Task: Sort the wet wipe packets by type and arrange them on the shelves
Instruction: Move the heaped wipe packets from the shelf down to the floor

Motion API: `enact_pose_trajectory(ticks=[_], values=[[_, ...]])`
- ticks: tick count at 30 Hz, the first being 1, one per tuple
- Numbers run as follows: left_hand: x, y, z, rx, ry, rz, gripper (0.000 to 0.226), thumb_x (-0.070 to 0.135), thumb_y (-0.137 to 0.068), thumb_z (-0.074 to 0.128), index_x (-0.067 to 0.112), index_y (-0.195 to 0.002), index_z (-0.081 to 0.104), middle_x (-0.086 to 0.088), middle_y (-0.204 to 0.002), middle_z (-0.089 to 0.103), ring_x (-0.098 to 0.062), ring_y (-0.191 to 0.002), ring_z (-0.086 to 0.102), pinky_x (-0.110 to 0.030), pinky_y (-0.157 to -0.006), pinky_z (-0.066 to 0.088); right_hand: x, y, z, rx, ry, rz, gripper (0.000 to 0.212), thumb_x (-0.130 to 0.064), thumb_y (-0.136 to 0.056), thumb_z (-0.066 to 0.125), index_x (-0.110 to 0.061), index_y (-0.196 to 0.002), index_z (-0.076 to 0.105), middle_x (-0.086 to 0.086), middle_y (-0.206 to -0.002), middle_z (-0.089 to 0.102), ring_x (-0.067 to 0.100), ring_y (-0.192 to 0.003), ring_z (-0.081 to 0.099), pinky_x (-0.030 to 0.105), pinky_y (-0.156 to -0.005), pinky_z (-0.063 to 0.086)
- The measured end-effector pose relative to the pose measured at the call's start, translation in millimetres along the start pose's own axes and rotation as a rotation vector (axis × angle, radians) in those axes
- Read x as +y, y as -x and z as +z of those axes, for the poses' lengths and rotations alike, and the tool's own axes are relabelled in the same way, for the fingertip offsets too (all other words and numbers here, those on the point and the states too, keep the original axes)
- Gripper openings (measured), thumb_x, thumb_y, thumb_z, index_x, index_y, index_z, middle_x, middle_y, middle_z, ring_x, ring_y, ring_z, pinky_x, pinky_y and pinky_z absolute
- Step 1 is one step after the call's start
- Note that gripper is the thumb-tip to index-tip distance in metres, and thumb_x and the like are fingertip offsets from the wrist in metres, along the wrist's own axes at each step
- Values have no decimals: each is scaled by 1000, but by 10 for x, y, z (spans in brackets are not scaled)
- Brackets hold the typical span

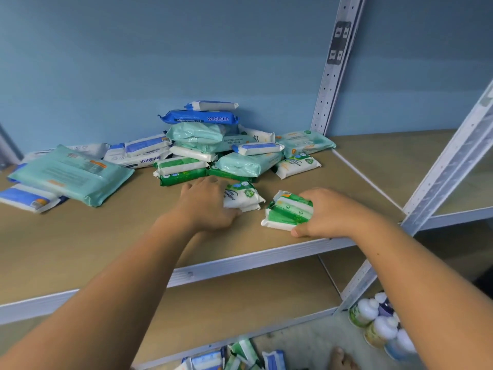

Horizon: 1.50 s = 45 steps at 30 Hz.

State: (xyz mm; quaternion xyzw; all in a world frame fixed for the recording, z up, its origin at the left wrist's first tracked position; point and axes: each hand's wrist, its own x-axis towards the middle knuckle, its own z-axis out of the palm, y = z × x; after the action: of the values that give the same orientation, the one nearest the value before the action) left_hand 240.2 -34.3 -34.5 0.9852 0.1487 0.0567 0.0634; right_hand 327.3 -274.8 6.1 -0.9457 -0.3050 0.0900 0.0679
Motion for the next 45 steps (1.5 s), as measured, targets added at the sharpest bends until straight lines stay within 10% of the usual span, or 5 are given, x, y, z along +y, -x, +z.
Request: enact_pose_trajectory(ticks=[7,13,24,35,45], values=[[15,453,-232,-268,99,-1,76,70,-73,70,21,-129,53,0,-115,51,-21,-96,51,-34,-80,43,15,440,34,-18,17,-3,50,-56,-63,84,-23,-93,63,-4,-95,64,16,-83,60,32,-73,52],[297,1235,-253,-95,18,163,66,75,-52,61,27,-98,61,3,-91,60,-22,-81,59,-38,-74,55,-6,1095,200,-39,44,63,55,-62,-59,83,-20,-87,60,-4,-87,64,17,-79,60,35,-73,55],[556,2368,1142,-590,-75,240,65,62,-69,74,24,-119,58,1,-114,62,-23,-98,60,-37,-82,55,98,2026,1567,-269,-52,397,50,-59,-60,76,-20,-86,59,-3,-83,62,15,-73,61,27,-64,52],[582,3015,2628,-700,178,-96,75,67,-77,66,25,-137,46,-1,-125,55,-24,-113,57,-45,-94,50,314,2244,2857,-415,-129,556,90,-65,-55,79,-8,-123,62,5,-148,28,25,-141,27,31,-111,36],[609,2107,3264,-557,246,-150,74,60,-80,69,32,-143,44,2,-141,44,-25,-135,40,-49,-106,37,679,1253,3093,-292,-267,762,55,-73,-75,66,-20,-90,68,-8,-67,57,4,-52,50,16,-42,33]])
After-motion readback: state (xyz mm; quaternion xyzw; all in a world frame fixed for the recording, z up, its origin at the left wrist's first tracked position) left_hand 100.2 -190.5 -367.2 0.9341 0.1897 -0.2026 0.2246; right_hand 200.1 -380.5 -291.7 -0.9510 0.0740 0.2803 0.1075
